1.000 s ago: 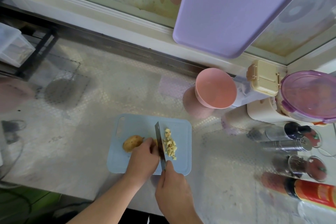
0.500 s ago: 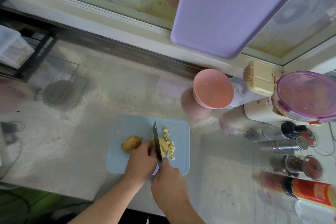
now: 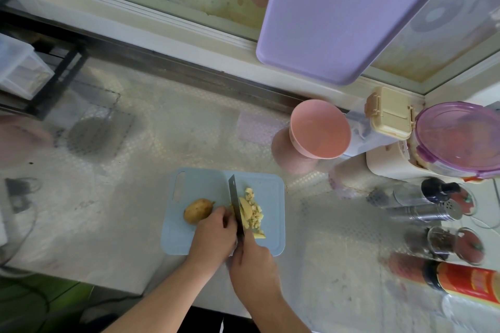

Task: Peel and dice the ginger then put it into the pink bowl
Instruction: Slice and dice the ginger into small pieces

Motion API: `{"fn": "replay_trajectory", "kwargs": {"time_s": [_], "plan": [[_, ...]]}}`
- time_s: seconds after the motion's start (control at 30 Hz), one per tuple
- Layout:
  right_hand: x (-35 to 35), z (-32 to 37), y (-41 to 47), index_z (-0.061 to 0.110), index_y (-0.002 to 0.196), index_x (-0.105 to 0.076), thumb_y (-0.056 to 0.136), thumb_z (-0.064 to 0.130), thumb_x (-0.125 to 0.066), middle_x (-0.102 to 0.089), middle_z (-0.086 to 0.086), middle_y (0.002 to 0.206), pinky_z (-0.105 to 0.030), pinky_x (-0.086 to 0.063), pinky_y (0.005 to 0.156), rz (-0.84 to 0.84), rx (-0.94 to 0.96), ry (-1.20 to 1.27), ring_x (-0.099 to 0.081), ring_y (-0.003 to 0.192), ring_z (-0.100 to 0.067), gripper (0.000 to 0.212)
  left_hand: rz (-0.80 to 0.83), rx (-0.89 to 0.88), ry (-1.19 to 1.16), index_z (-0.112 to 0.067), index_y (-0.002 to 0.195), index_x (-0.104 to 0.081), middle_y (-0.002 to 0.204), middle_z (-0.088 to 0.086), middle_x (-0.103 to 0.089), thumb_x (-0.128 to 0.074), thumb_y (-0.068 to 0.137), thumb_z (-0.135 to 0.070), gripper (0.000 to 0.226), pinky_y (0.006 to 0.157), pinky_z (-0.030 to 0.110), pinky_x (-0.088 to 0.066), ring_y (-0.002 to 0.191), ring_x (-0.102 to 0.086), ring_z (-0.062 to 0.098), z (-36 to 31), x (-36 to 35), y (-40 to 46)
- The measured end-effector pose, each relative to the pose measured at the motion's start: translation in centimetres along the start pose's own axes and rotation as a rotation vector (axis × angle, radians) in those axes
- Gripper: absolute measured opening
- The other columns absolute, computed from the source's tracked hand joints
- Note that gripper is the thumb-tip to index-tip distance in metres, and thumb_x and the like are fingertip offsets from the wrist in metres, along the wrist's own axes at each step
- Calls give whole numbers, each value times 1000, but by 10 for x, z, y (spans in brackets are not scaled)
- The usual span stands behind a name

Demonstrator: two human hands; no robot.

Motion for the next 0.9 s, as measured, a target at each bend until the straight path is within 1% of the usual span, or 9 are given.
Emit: {"fn": "replay_trajectory", "kwargs": {"time_s": [0.07, 0.2, 0.3, 0.37, 0.43, 0.5, 0.6, 0.7, 0.9], "plan": [[1, -3, 0, 31, 129, -45, 102, 30, -37, -68, 0, 87, -33, -55, 66, -12, 9, 6, -68, 78, -22, 27, -13, -7, 16, -19, 86, -60, 74, 0, -69, -55, 104, -28, 21, 60, 32, -53, 68, -68, 17, 0, 1, 1], [14, -8, -8, 31, 123, -48, 105, 33, -38, -60, 5, 75, -21, -45, 55, -54, 35, 92, -63, 67, -16, 21, 2, 20, -32, -23, 87, -58, 75, 3, -70, -56, 103, -32, 18, 65, 51, -63, 65, -71, 24, 8, 0, 3], [30, -13, -15, 33, 97, -47, 105, 29, -44, -49, 5, 60, -24, -37, 47, -101, 56, 174, -51, 53, -13, 9, 5, 29, -59, -26, 84, -55, 73, 4, -66, -57, 101, -32, 19, 66, 57, -61, 63, -67, 26, 11, -2, 5], [39, -22, -16, 33, 81, -38, 104, 23, -48, -42, 3, 52, -26, -33, 45, -145, 45, 189, -46, 48, -14, 27, -23, -11, 11, -24, 87, -54, 74, 2, -65, -56, 102, -31, 17, 68, 52, -61, 66, -66, 22, 2, 1, 2], [47, -33, -16, 33, 77, -37, 104, 20, -49, -42, 3, 51, -25, -32, 44, -161, -4, 205, -46, 47, -13, 32, -80, -50, 98, -22, 96, -52, 80, -1, -64, -58, 102, -33, 14, 65, 40, -58, 71, -65, 15, -9, 4, 0], [52, -42, -16, 33, 76, -38, 103, 20, -49, -45, 3, 52, -25, -34, 45, -175, -46, 215, -49, 49, -11, 32, -117, -81, 134, -23, 106, -46, 86, -2, -63, -62, 100, -39, 23, 60, 31, -51, 75, -65, 14, -21, 3, 0], [58, -48, -16, 28, 75, -40, 103, 22, -48, -48, 3, 54, -24, -36, 45, -172, -76, 238, -50, 50, -9, 30, -133, -175, 316, -27, 120, -39, 101, 1, -57, -61, 97, -49, 39, 59, 29, -47, 83, -66, 23, -41, -6, 3], [60, -47, -17, 28, 75, -40, 104, 23, -47, -48, 3, 55, -23, -38, 46, -158, -76, 245, -50, 50, -6, 30, -121, -217, 531, -30, 134, -39, 109, 4, -46, -57, 100, -48, 43, 62, 29, -53, 82, -66, 24, -49, -13, 6], [53, -49, -17, 24, 79, -45, 104, 26, -47, -53, -3, 58, -24, -34, 45, -133, -80, 251, -48, 48, -11, 25, -90, -259, 510, -28, 122, -45, 112, 3, -46, -56, 102, -32, 24, 66, 28, -56, 76, -61, 18, -43, -10, 2]]}}
Point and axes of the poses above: each hand's wrist, its own y-axis towards the middle knuckle, its own x-axis out of the back of the hand, z = x × y, the point moved 9 cm from there along y, towards the middle knuckle
